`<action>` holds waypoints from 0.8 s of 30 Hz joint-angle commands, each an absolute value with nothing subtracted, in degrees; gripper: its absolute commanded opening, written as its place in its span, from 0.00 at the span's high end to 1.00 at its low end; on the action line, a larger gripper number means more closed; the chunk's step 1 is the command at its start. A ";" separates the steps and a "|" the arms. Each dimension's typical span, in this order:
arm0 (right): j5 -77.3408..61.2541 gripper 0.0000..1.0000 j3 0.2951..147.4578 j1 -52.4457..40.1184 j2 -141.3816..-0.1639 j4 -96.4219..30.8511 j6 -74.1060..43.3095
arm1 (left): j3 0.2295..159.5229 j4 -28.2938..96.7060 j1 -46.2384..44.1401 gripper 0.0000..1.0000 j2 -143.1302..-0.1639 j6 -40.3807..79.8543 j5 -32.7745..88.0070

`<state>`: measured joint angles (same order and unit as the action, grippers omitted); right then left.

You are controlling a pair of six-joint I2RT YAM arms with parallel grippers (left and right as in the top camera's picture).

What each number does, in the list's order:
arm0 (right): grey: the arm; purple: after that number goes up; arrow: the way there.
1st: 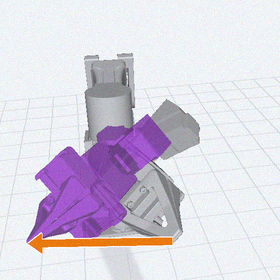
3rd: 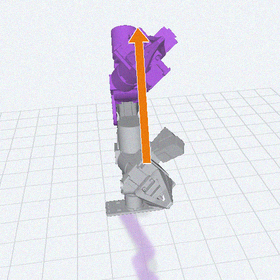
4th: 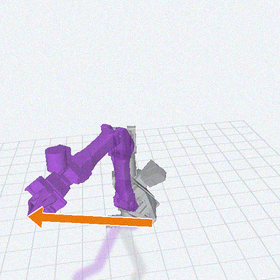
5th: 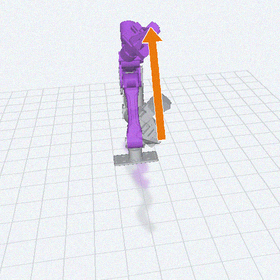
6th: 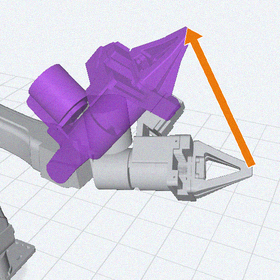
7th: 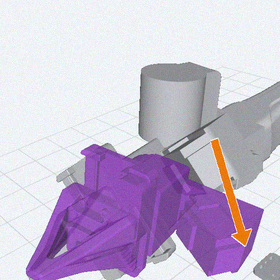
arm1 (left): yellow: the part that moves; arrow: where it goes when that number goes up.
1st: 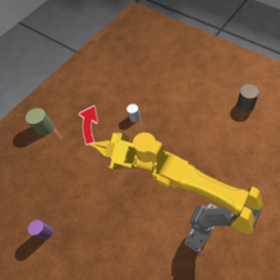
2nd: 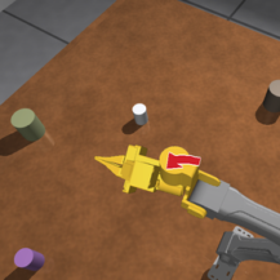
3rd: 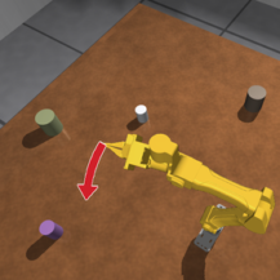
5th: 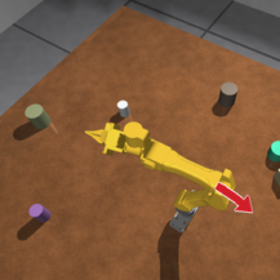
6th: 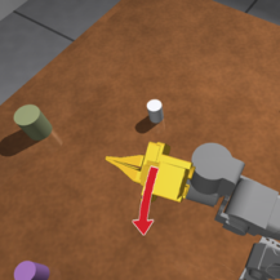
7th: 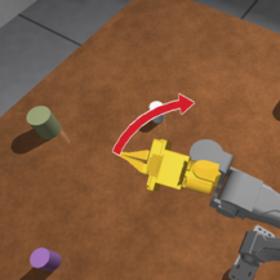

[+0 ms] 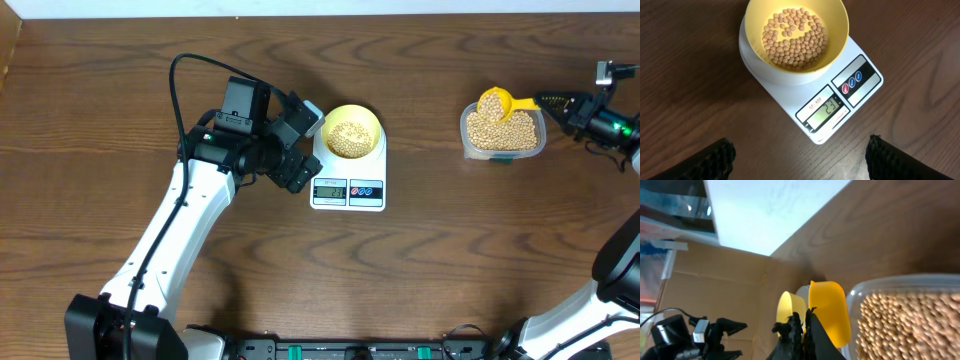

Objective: Scoop item into bowl and weigh 50g on scale
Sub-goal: 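Lift the filled yellow scoop up out of the soybean tub, then carry the filled scoop left over the yellow bowl on the scale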

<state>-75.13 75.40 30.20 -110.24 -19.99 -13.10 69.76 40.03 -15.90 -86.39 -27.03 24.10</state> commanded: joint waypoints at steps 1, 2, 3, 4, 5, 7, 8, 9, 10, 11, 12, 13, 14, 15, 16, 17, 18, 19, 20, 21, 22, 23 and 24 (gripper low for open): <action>-78.39 0.99 75.20 28.95 -110.91 -17.08 -18.26 | 69.10 40.03 -15.66 0.14 -86.15 -27.40 24.84; -78.39 0.99 75.20 28.67 -110.91 -16.10 -18.81 | 69.10 40.03 -15.66 0.14 -86.15 -27.40 24.84; -78.37 0.99 75.20 28.25 -110.91 -15.03 -19.55 | 69.10 40.03 -15.66 0.14 -86.15 -27.40 24.84; -78.35 0.99 75.20 27.90 -110.91 -14.11 -20.32 | 69.10 40.03 -15.66 0.14 -86.15 -27.40 24.84; -78.32 0.99 75.20 27.53 -110.91 -13.32 -21.08 | 69.10 40.03 -15.66 0.14 -86.15 -27.40 24.84; -77.93 0.99 75.20 26.46 -110.91 -11.62 -22.44 | 69.10 40.03 -15.66 0.14 -86.15 -27.40 24.84; -77.93 0.99 75.20 25.93 -110.91 -10.74 -22.98 | 69.10 40.03 -15.66 0.14 -86.15 -27.40 24.84; -77.93 0.99 75.20 25.34 -110.91 -9.76 -23.73 | 69.10 40.03 -15.66 0.14 -86.15 -27.40 24.84; -77.89 0.99 75.20 24.75 -110.91 -8.95 -24.27 | 69.10 40.03 -15.66 0.14 -86.15 -27.40 24.84; -77.89 0.99 75.20 24.25 -110.91 -8.19 -24.86 | 69.10 40.03 -15.66 0.14 -86.15 -27.40 24.84; -77.36 0.99 75.20 23.33 -110.91 -7.18 -26.02 | 69.10 40.03 -15.66 0.14 -86.15 -27.40 24.84; -76.77 0.99 75.20 22.85 -110.91 -6.90 -26.59 | 69.10 40.03 -15.66 0.14 -86.15 -27.40 24.84; -75.88 0.99 75.20 22.24 -110.91 -6.61 -27.14 | 69.10 40.03 -15.66 0.14 -86.15 -27.40 24.84; -74.98 0.99 75.20 21.58 -110.91 -6.50 -27.44 | 69.10 40.03 -15.66 0.14 -86.15 -27.40 24.84; -74.46 0.99 75.20 20.99 -110.91 -6.28 -27.44 | 69.10 40.03 -15.66 0.14 -86.15 -27.40 24.84; -74.22 0.99 75.20 20.45 -110.91 -6.13 -27.44 | 69.10 40.03 -15.66 0.14 -86.15 -27.40 24.84; -73.87 0.99 75.20 19.84 -110.91 -6.07 -27.44 | 69.10 40.03 -15.66 0.14 -86.15 -27.40 24.84; -73.84 0.99 75.20 19.33 -110.91 -5.93 -27.44 | 69.10 40.03 -15.66 0.14 -86.15 -27.40 24.84; -73.82 0.99 75.20 18.74 -110.91 -5.74 -27.44 | 69.10 40.03 -15.66 0.14 -86.15 -27.40 24.84; -73.78 0.99 75.20 18.17 -110.91 -5.54 -27.44 | 69.10 40.03 -15.66 0.14 -86.15 -27.40 24.84; -73.63 0.99 75.20 17.72 -110.91 -5.41 -27.46 | 69.10 40.03 -15.66 0.14 -86.15 -27.40 24.86; -73.36 0.99 75.20 17.04 -110.91 -5.06 -27.77 | 69.10 40.03 -15.66 0.14 -86.15 -27.40 24.84; -73.17 0.99 75.20 16.67 -110.91 -4.82 -28.03 | 69.10 40.03 -15.66 0.14 -86.15 -27.40 24.84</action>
